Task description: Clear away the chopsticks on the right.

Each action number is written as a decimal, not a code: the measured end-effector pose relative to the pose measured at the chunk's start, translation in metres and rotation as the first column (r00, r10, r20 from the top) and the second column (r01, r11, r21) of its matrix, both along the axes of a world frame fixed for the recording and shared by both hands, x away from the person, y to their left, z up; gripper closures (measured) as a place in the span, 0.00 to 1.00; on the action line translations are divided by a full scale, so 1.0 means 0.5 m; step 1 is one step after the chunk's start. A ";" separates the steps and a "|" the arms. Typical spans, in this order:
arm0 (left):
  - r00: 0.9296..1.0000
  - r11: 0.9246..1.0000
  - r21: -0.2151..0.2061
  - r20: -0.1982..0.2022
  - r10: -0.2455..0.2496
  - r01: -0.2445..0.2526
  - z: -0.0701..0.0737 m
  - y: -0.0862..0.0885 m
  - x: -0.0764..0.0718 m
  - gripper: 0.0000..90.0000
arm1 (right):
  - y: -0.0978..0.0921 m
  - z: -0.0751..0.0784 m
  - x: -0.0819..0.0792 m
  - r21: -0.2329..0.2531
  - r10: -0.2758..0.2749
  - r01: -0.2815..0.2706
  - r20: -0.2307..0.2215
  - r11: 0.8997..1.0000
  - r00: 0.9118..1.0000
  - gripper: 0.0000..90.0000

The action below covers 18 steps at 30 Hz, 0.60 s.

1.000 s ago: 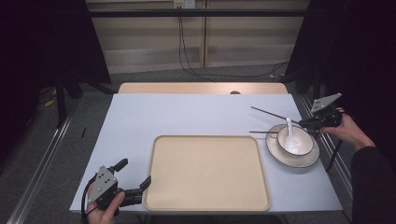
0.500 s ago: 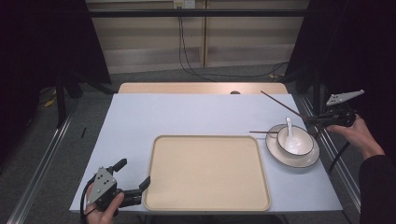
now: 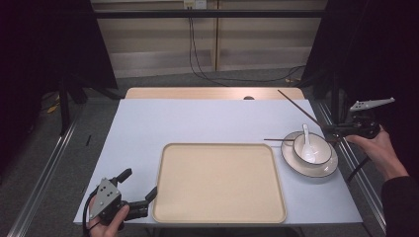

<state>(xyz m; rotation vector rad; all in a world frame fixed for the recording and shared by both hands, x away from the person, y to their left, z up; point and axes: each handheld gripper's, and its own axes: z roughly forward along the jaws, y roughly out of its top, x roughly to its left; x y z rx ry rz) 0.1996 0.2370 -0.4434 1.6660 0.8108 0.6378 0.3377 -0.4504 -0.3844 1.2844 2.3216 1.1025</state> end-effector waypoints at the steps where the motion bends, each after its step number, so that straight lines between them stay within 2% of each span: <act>1: 1.000 1.000 0.000 0.000 0.000 0.000 0.000 0.000 0.000 0.02 | 0.000 0.000 0.000 0.000 0.000 0.000 0.000 1.000 1.000 0.96; 2: 1.000 1.000 0.005 0.001 -0.002 0.001 0.000 0.000 0.000 0.02 | 0.002 0.003 -0.005 0.013 -0.001 0.001 0.001 1.000 1.000 0.96; 3: 1.000 1.000 0.004 0.003 -0.001 0.001 0.000 -0.002 0.000 0.02 | 0.008 0.011 -0.017 0.048 -0.022 0.022 0.007 0.999 1.000 0.96; 6: 1.000 1.000 0.003 0.001 -0.007 0.007 0.000 -0.002 0.002 0.03 | 0.012 0.016 -0.028 0.071 -0.024 0.023 0.012 0.997 1.000 0.95; 9: 1.000 1.000 0.003 0.005 -0.001 0.001 0.002 -0.002 -0.001 0.03 | 0.023 0.019 -0.058 0.107 -0.043 0.044 -0.010 0.993 0.999 0.96; 14: 1.000 1.000 -0.020 0.007 -0.005 0.005 0.004 -0.008 -0.005 0.03 | 0.034 0.004 -0.085 0.109 -0.059 0.062 -0.025 0.992 0.998 0.95; 15: 1.000 1.000 -0.009 0.014 -0.008 0.009 0.005 -0.008 -0.004 0.03 | 0.035 0.000 -0.102 0.150 -0.074 0.077 -0.023 0.986 0.997 0.95; 16: 1.000 1.000 -0.008 0.014 -0.011 0.011 0.005 -0.009 -0.004 0.03 | 0.035 0.000 -0.102 0.150 -0.074 0.077 -0.023 0.986 0.997 0.95; 18: 1.000 1.000 -0.013 0.011 -0.014 0.014 0.004 -0.011 -0.004 0.03 | 0.038 0.001 -0.116 0.181 -0.099 0.102 -0.026 0.978 0.995 0.95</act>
